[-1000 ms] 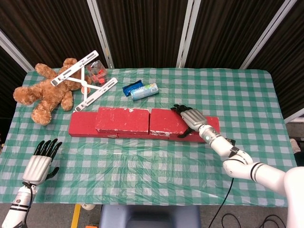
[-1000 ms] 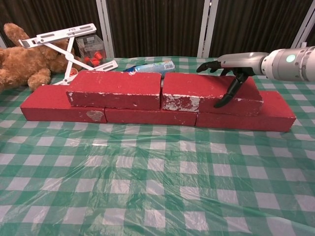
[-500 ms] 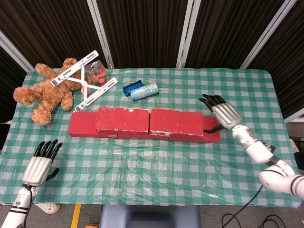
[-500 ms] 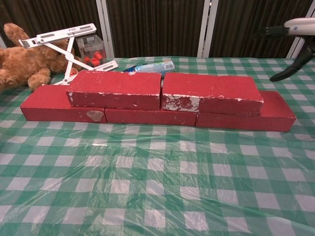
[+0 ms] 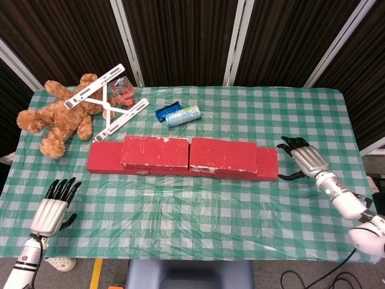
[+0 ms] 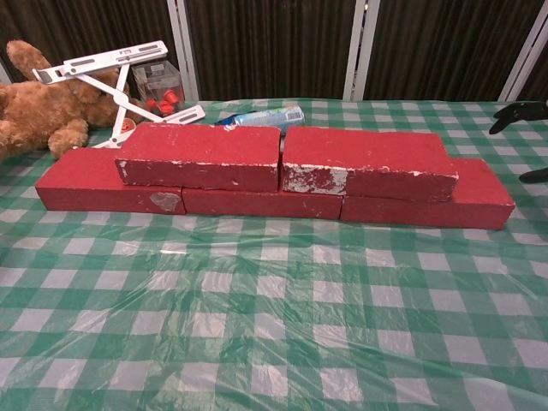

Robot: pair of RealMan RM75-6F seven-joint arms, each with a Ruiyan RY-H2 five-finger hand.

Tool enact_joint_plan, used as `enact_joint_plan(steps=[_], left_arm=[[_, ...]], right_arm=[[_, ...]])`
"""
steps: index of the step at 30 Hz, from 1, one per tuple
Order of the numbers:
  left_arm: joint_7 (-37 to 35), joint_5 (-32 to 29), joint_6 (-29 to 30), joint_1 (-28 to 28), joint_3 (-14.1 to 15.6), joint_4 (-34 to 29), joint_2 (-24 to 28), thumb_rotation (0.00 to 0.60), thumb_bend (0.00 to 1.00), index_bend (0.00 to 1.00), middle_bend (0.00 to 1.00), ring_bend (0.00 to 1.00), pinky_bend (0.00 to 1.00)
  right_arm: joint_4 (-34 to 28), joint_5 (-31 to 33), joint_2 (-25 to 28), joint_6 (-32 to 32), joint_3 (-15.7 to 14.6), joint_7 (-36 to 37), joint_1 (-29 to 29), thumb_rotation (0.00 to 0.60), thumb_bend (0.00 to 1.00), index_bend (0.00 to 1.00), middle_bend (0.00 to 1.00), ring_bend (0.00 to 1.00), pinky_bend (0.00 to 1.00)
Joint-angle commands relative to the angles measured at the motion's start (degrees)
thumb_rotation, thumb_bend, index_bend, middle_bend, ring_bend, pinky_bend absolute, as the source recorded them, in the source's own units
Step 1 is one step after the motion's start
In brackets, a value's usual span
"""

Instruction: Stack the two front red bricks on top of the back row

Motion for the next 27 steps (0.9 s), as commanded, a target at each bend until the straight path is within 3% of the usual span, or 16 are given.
enact_joint_plan(steps=[1, 14, 27], left_arm=[[-0.03, -0.04, 0.11, 0.08, -0.02, 0.01, 0.08, 0.6, 0.29, 0.0, 0.0, 0.0, 0.03], [-0.58, 0.13, 1.06, 0.6, -0.06, -0.35, 0.79, 0.6, 0.29, 0.0, 0.0, 0.0, 0.03], [-0.68, 0.19, 1.06, 0.67, -0.07, -0.35, 0.9, 0.6, 0.29, 0.0, 0.0, 0.0, 0.03]], right_arm=[[0.91, -0.54, -2.08, -2.47, -0.46, 0.2, 1.17, 0.39, 0.31, 0.24, 0.0, 0.0, 0.0], [-0.39, 0.01, -5.53, -4.47, 1.12, -0.35, 3.69, 0.39, 0.31, 0.21, 0.0, 0.0, 0.0], [-2.51, 1.61, -4.25, -3.88, 1.31, -3.21, 3.07, 0.388, 0.31, 0.17, 0.0, 0.0, 0.0]])
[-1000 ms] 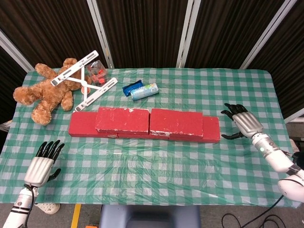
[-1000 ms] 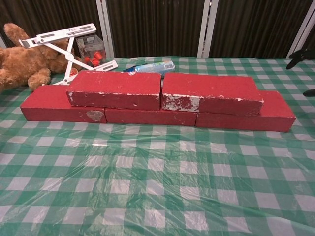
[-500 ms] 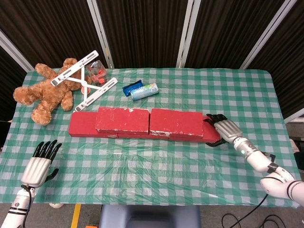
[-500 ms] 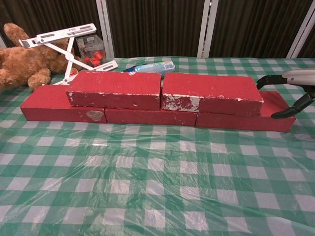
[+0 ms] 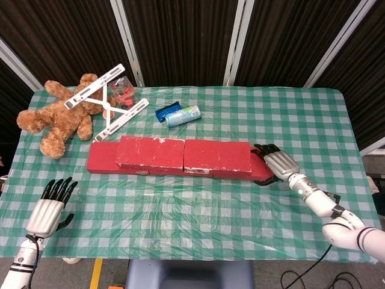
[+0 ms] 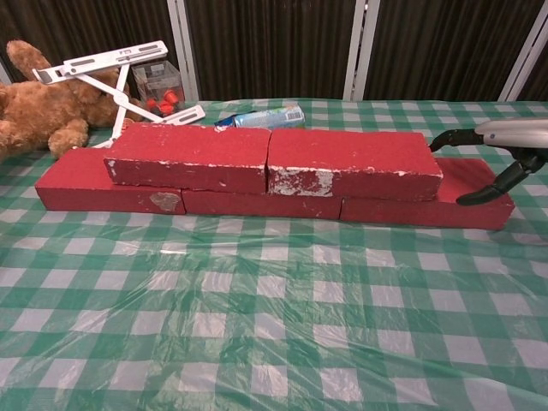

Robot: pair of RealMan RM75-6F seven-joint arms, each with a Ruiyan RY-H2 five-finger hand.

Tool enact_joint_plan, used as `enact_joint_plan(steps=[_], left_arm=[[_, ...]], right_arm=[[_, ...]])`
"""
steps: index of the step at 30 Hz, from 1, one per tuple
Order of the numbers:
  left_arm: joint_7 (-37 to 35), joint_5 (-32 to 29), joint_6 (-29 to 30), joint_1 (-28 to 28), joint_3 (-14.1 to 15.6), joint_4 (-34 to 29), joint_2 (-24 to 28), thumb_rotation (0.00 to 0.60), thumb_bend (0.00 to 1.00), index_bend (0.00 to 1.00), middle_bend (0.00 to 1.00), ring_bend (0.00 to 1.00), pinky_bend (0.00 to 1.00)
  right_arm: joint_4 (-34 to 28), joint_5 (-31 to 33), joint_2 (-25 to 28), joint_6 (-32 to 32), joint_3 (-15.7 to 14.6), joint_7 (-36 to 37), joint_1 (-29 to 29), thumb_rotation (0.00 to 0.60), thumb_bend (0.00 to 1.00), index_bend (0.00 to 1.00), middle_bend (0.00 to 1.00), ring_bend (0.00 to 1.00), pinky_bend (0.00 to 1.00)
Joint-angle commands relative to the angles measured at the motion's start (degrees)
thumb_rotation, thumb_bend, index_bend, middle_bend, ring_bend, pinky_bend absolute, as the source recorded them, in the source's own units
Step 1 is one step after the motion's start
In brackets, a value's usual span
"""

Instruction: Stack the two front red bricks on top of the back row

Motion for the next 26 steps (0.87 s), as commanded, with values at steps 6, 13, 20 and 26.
enact_joint_plan(steps=[6, 13, 20, 26], left_arm=[[0.4, 0.08, 1.23, 0.49, -0.25, -0.46, 0.23, 0.6, 0.29, 0.0, 0.0, 0.0, 0.03], [1.67, 0.43, 4.94, 2.07, -0.79, -2.43, 1.17, 0.6, 0.31, 0.0, 0.0, 0.0, 0.03], [2.18, 1.7, 9.15, 4.09, -0.69, -5.59, 3.14, 0.6, 0.32, 0.0, 0.0, 0.0, 0.03], [2.96, 1.94, 10.07, 5.37, -0.07, -8.14, 4.7, 0.6, 0.32, 0.0, 0.0, 0.0, 0.03]], right_arm=[[-4.57, 0.62, 4.55, 10.15, -0.26, -2.44, -6.33, 0.372, 0.31, 0.01, 0.0, 0.0, 0.0], [-15.26, -5.24, 5.69, 39.43, -5.41, -19.2, -24.47, 0.388, 0.29, 0.0, 0.0, 0.0, 0.0], [-20.23, -7.79, 4.65, 49.33, -8.44, -28.86, -33.46, 0.393, 0.19, 0.0, 0.0, 0.0, 0.0], [-21.87, -7.51, 5.86, 49.4, -7.35, -29.13, -34.6, 0.393, 0.19, 0.0, 0.0, 0.0, 0.0]])
